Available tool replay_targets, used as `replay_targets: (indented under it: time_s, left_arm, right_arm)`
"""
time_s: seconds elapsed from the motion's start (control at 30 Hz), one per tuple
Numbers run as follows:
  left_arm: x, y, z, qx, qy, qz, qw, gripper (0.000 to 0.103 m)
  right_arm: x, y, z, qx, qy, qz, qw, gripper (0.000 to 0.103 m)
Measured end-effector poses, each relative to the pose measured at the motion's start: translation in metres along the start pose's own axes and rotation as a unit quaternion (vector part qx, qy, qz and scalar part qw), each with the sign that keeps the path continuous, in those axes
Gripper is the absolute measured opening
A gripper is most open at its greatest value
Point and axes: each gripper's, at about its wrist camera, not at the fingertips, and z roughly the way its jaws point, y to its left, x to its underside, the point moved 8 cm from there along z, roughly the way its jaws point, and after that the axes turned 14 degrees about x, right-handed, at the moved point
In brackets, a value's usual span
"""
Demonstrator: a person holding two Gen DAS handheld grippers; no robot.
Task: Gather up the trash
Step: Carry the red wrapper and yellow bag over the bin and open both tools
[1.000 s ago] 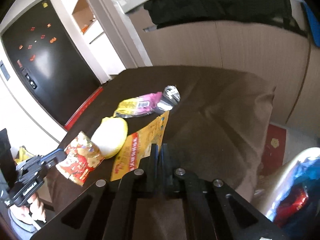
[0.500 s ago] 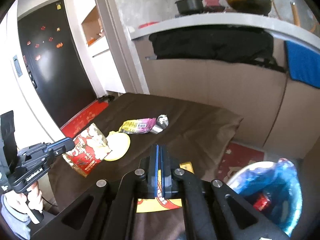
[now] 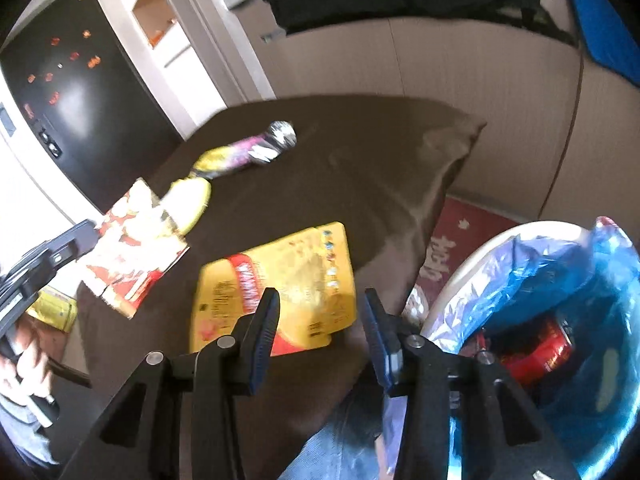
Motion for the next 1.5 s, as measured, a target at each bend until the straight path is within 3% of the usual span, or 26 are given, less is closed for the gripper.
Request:
replay_targets:
  time_s: [0.17, 0.23, 0.3, 0.53, 0.93, 1.2, 1.5]
  left_arm:
    - [0.008, 0.009, 0.009, -0.002, 0.011, -0.009, 0.9999, 0.003]
    - [0.009, 0.011, 0.009, -0.005, 0.011, -0.011, 0.9999, 0.003]
    - [0.010, 0.014, 0.008, -0.009, 0.011, -0.014, 0.9998, 0.003]
    - [0.006, 0.009, -0.008, -0.014, -0.007, -0.017, 0.9997, 0.003]
    - [-0.025, -0.036, -0.051, -0.008, -0.048, 0.019, 0.9987, 0.003]
    - [-0.049, -0.099, -0.057, 0.027, -0.066, 0.060, 0.9957, 0.003]
    - [-0.062, -0.200, -0.012, 0.096, -0.042, 0.120, 0.9873, 0.003]
  right_arm:
    - [0.000, 0.003, 0.026, -0.017, 0.028, 0.014, 0.999, 0.024]
    - [-0.003, 0.005, 0.024, -0.004, 0.009, 0.012, 1.000, 0.009]
    - [-0.007, 0.007, 0.015, -0.004, -0.007, 0.018, 1.000, 0.004]
    - [-0.021, 0.023, -0.043, 0.016, -0.069, -0.015, 0.997, 0.003]
    - [-0.033, 0.023, -0.141, 0.041, -0.160, -0.029, 0.986, 0.002]
    - [-0.028, -0.018, -0.210, 0.086, -0.216, -0.015, 0.973, 0.002]
    - [-0.002, -0.104, -0.255, 0.157, -0.233, 0.033, 0.959, 0.002]
